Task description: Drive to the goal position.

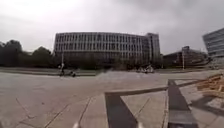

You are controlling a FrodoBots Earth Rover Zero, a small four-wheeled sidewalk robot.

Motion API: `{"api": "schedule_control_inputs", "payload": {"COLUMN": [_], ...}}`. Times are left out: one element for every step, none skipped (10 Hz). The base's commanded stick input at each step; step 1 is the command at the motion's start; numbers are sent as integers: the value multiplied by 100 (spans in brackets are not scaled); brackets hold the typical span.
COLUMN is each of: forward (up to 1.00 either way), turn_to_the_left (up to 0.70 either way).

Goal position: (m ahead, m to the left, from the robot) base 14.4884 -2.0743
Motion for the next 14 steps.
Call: {"api": "schedule_control_inputs", "payload": {"forward": [50, 50, 50, 50, 50, 50, 50, 50, 50, 50, 50, 50, 50, 50], "turn_to_the_left": [-25, -25, -25, -25, -25, -25, -25, -25, -25, -22, -12, 0, 0, 0]}}
